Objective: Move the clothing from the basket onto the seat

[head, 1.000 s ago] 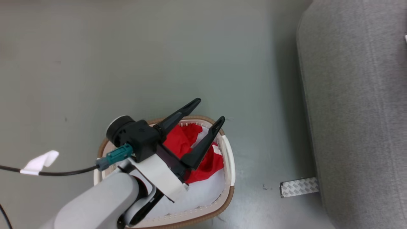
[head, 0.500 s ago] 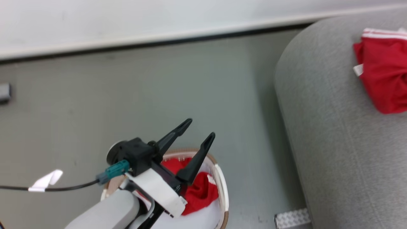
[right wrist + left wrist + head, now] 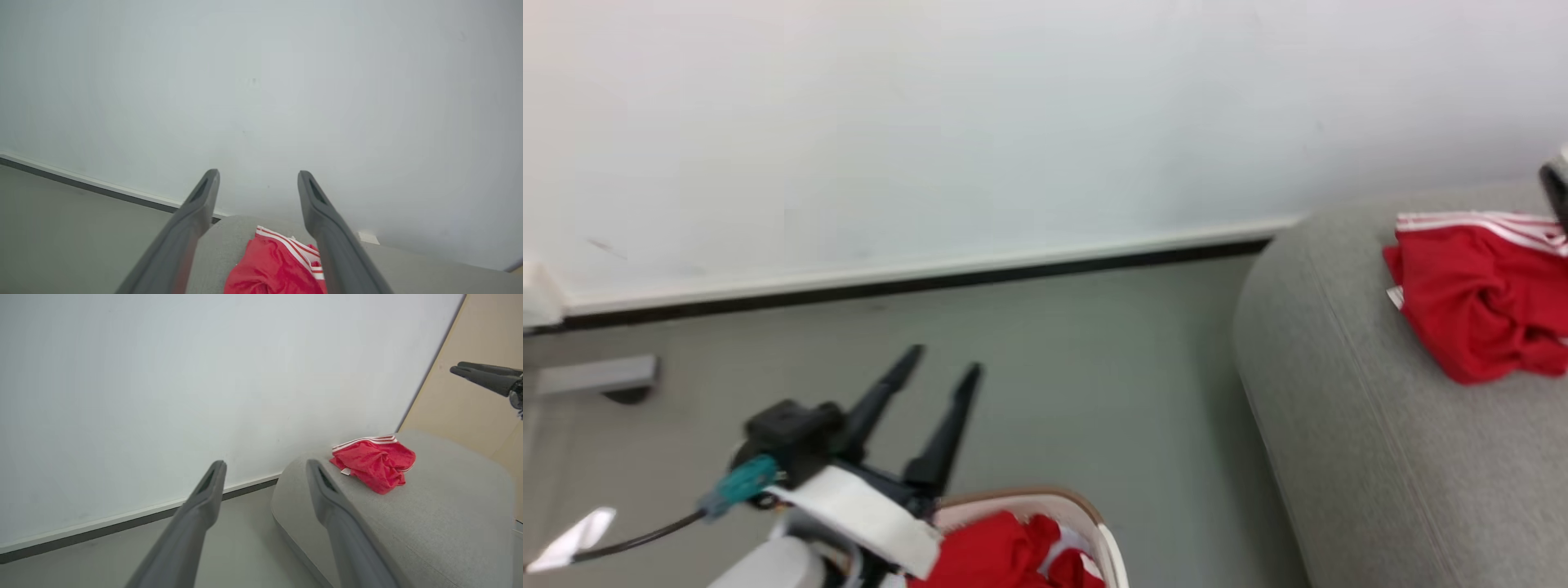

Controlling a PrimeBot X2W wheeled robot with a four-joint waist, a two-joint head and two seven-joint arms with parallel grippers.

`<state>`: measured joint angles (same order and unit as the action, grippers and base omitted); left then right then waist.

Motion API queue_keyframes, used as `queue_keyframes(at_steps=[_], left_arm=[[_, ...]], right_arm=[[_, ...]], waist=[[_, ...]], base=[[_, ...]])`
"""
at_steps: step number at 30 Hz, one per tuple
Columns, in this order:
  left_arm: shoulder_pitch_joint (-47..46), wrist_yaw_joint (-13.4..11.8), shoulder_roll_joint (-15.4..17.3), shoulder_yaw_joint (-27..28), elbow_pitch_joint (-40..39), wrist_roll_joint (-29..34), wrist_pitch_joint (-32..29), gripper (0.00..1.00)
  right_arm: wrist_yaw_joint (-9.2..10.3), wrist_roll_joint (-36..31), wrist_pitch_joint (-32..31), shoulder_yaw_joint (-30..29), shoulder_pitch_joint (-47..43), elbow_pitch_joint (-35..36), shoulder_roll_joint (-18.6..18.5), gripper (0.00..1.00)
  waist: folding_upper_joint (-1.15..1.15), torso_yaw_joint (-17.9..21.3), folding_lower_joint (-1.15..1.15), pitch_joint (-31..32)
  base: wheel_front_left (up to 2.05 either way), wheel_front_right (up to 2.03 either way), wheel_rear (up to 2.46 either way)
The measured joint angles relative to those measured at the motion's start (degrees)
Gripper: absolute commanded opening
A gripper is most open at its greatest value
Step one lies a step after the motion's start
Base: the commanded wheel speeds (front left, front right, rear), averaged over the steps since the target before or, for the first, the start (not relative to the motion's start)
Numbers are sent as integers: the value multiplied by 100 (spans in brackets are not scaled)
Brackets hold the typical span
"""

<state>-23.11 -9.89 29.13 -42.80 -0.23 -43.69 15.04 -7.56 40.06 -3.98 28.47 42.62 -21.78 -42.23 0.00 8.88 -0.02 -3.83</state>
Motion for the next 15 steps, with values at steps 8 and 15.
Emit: queue_keyframes(at_steps=[8, 15], left_arm=[[979, -441, 35, 1105, -256, 160, 10, 100], [1708, -424, -282, 1927, -356, 720, 10, 100]], right_arm=[[0, -290, 1111, -1316, -1688, 468, 1054, 100], [0, -957, 1523, -1917, -3265, 1298, 2349, 100]], waist=[[0, -484, 0, 398], [0, -758, 1, 522]], base=[[0, 0, 0], [0, 0, 0]])
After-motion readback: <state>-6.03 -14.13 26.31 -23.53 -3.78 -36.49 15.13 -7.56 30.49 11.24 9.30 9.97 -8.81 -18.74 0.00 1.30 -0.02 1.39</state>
